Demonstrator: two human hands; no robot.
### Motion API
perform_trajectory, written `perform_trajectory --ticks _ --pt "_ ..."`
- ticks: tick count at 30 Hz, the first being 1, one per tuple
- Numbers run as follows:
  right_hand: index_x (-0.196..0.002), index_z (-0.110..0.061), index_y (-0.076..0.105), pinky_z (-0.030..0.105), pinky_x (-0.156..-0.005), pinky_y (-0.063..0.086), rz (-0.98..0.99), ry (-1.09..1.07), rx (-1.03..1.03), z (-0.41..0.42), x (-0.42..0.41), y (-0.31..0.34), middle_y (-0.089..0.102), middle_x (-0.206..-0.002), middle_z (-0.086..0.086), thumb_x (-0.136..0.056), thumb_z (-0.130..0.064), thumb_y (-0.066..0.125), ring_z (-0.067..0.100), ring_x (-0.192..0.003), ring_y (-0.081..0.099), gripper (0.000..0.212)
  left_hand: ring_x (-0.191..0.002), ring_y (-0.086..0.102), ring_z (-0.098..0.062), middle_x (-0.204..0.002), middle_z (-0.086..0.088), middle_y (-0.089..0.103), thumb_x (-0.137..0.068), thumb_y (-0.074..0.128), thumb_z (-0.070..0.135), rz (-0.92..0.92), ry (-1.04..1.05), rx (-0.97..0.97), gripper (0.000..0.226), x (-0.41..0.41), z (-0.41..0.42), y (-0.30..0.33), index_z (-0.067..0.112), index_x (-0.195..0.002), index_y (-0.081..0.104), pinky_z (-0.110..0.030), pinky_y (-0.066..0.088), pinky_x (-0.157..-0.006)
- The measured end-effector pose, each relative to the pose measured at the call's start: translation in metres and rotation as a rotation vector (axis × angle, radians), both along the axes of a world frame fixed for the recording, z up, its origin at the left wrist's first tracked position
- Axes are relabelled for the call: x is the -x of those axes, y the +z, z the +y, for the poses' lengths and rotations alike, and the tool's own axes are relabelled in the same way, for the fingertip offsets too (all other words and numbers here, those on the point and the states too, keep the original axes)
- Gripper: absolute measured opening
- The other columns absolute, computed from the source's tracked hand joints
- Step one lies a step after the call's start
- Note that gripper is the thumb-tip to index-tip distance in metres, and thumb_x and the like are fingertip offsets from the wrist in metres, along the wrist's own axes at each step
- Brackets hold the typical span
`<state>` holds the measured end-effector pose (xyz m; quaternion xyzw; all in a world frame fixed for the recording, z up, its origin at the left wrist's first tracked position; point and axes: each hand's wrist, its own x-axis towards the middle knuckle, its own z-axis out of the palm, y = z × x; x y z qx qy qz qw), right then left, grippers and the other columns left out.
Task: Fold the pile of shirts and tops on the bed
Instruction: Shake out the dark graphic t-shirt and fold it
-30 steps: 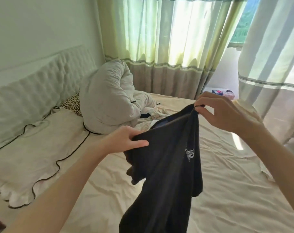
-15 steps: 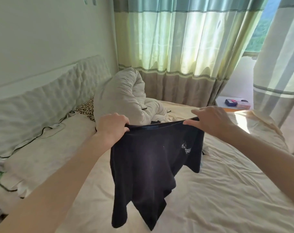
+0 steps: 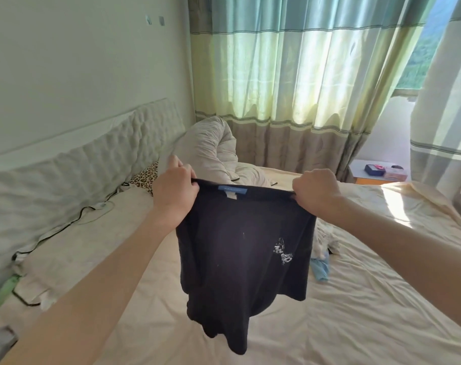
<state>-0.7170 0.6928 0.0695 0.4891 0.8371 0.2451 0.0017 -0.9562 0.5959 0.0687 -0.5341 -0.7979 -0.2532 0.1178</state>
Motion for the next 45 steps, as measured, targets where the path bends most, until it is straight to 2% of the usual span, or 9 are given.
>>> perform_trajectory --ticks 6,13,18,22,28,33,36,39,45 --pt "-0.077 -0.01 0.072 0.026 -0.065 0.05 0.814 -0.235 0.491 0.01 0.003 0.014 0.067 -0.052 -0.002 -0.08 -0.012 0.05 0.012 -0.062 0.063 0.021 -0.105 0.05 -0.023 -0.113 -0.005 0.049 -0.085 0.064 0.024 -0.041 0.028 0.005 0.017 0.011 -0.006 0.003 0.015 -0.098 0.069 -0.034 0.041 -0.07" --pt "-0.05 -0.008 0.045 0.027 -0.05 0.034 0.937 -0.136 0.257 0.008 0.009 0.023 0.041 -0.052 0.004 -0.072 -0.008 0.052 0.028 -0.059 0.046 0.023 -0.087 0.056 -0.028 -0.085 -0.003 0.057 -0.083 0.06 0.013 -0.291 0.037 -0.056 0.012 0.028 -0.007 -0.002 0.012 -0.09 0.05 -0.034 0.041 -0.073" --pt "-0.078 -0.009 0.064 0.026 -0.073 0.038 1.053 0.108 0.047 0.005 0.002 0.025 0.057 -0.084 -0.001 -0.085 -0.016 0.059 0.018 -0.08 0.052 0.011 -0.08 0.049 -0.017 -0.078 0.005 0.051 -0.088 0.053 0.007 -0.562 -0.073 -0.173 0.01 0.033 -0.012 0.006 0.013 -0.096 0.052 -0.028 0.036 -0.075" --pt "-0.097 -0.018 0.059 0.023 -0.077 0.042 1.336 0.237 0.275 0.004 -0.002 0.034 0.064 -0.088 -0.006 -0.088 -0.006 0.052 0.011 -0.083 0.057 0.017 -0.073 0.05 -0.01 -0.078 0.006 0.056 -0.093 0.048 0.011 -0.861 -0.183 -0.243 0.01 0.032 -0.012 0.018 0.016 -0.098 0.055 -0.024 0.038 -0.067" --pt "-0.077 0.003 0.05 0.033 -0.066 0.031 1.258 0.212 0.502 0.006 -0.015 0.027 0.044 -0.07 0.007 -0.089 -0.01 0.043 0.019 -0.069 0.042 0.019 -0.071 0.052 -0.008 -0.078 0.002 0.06 -0.093 0.05 0.013 -0.7 -0.254 -0.231 0.011 0.038 -0.021 0.017 0.015 -0.088 0.059 -0.023 0.038 -0.067" --pt "-0.061 -0.013 0.046 0.029 -0.063 0.03 0.955 0.259 0.69 -0.006 -0.028 0.027 0.042 -0.061 -0.002 -0.092 -0.035 0.056 0.012 -0.062 0.042 0.039 -0.074 0.052 -0.019 -0.076 -0.013 0.059 -0.09 0.053 0.013 -0.521 -0.239 -0.155 0.015 0.046 -0.03 0.024 0.004 -0.082 0.062 -0.029 0.036 -0.066" --pt "-0.081 -0.005 0.066 0.026 -0.078 0.047 1.021 0.253 1.062 -0.015 -0.034 0.027 0.068 -0.079 0.004 -0.093 -0.044 0.05 0.015 -0.077 0.065 0.044 -0.071 0.051 -0.018 -0.069 -0.007 0.056 -0.091 0.053 0.012 -0.698 -0.277 -0.09 0.025 0.049 -0.04 0.027 0.014 -0.067 0.063 -0.028 0.033 -0.065" --pt "-0.077 -0.006 0.071 0.023 -0.074 0.051 1.168 0.225 1.407 -0.016 -0.041 0.019 0.07 -0.078 0.004 -0.098 -0.013 0.039 0.011 -0.073 0.066 0.039 -0.067 0.057 -0.012 -0.059 0.007 0.061 -0.089 0.053 0.01 -0.819 -0.287 -0.032 0.036 0.048 -0.052 0.028 0.022 -0.058 0.066 -0.024 0.037 -0.064" --pt "-0.108 0.006 0.063 0.04 -0.097 0.048 0.98 0.242 1.343 -0.019 -0.041 -0.01 0.067 -0.11 0.021 -0.09 -0.017 0.061 0.033 -0.104 0.063 0.029 -0.077 0.059 -0.019 -0.077 -0.007 0.063 -0.085 0.062 0.019 -0.843 -0.27 0.064 0.015 0.05 -0.073 0.021 0.007 -0.078 0.066 -0.028 0.038 -0.069"
